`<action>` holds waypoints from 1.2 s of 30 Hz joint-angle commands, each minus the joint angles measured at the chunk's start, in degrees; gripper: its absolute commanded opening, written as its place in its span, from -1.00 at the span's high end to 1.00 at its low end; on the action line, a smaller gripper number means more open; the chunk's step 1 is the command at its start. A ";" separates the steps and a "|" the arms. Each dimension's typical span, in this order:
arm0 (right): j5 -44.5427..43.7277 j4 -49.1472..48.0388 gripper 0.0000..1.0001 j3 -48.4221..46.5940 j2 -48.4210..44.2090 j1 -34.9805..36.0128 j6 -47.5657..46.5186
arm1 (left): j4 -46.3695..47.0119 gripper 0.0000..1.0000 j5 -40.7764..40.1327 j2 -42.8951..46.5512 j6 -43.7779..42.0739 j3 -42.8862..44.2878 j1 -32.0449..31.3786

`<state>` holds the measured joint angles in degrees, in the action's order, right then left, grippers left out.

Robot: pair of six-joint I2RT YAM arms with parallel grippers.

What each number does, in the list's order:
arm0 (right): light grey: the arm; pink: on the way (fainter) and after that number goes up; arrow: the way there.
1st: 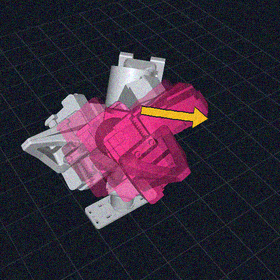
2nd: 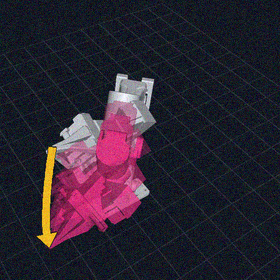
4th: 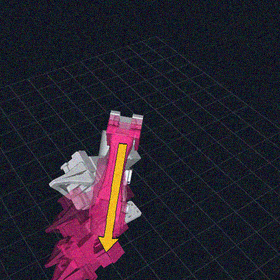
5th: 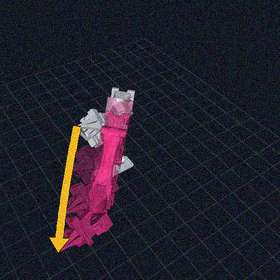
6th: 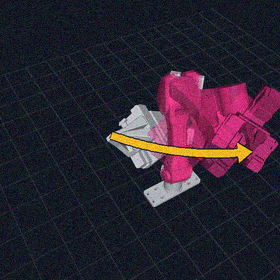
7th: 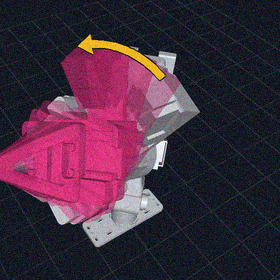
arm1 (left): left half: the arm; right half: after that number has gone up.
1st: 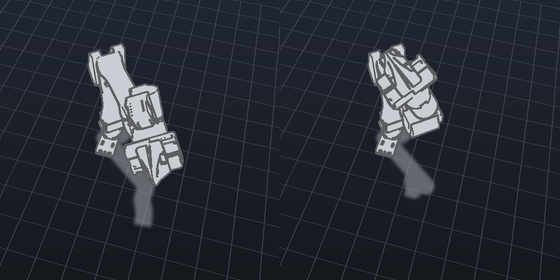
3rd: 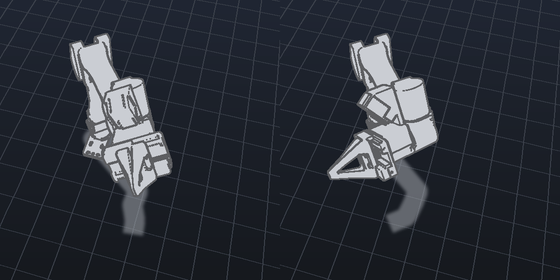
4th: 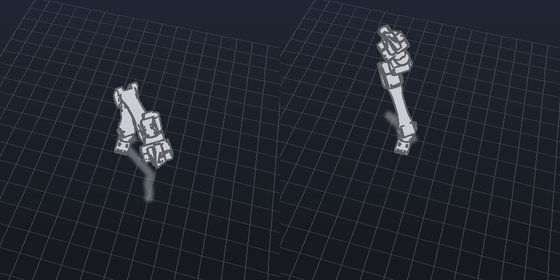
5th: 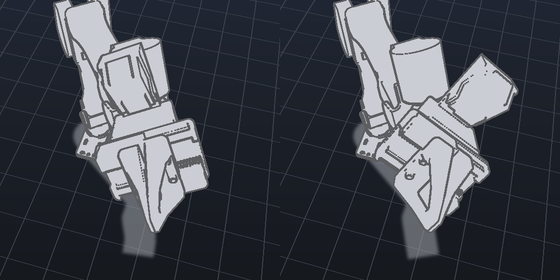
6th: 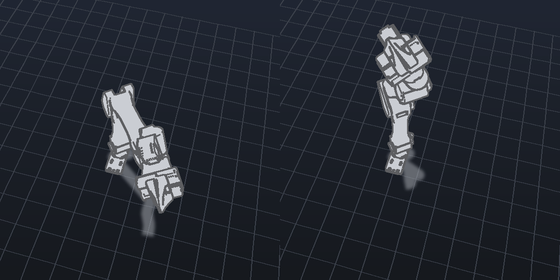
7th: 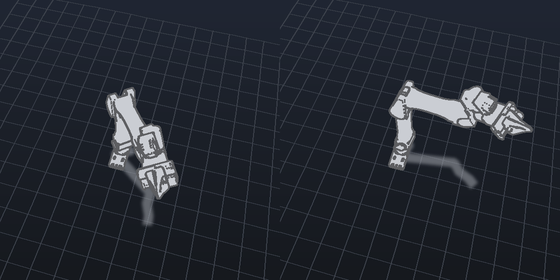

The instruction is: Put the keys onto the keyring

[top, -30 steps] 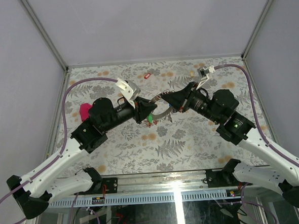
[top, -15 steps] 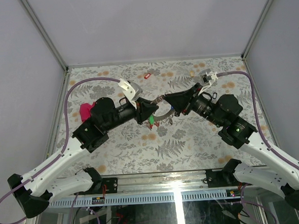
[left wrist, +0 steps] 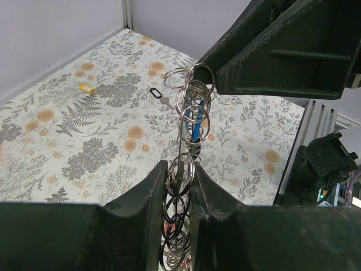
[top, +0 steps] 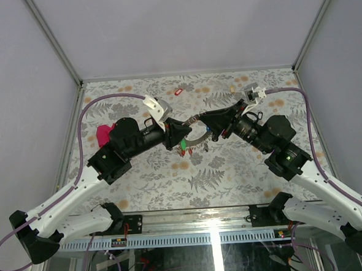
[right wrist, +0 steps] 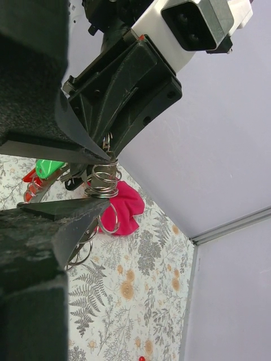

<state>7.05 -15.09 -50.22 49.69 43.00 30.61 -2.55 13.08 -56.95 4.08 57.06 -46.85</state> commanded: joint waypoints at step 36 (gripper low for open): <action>-1.63 1.48 0.45 -4.10 1.08 -0.14 8.07 | 5.62 1.00 1.00 0.80 -0.46 1.87 -0.17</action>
<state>4.19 -9.19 -51.57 50.35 43.00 38.00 -2.59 13.10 -56.95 4.05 57.06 -46.85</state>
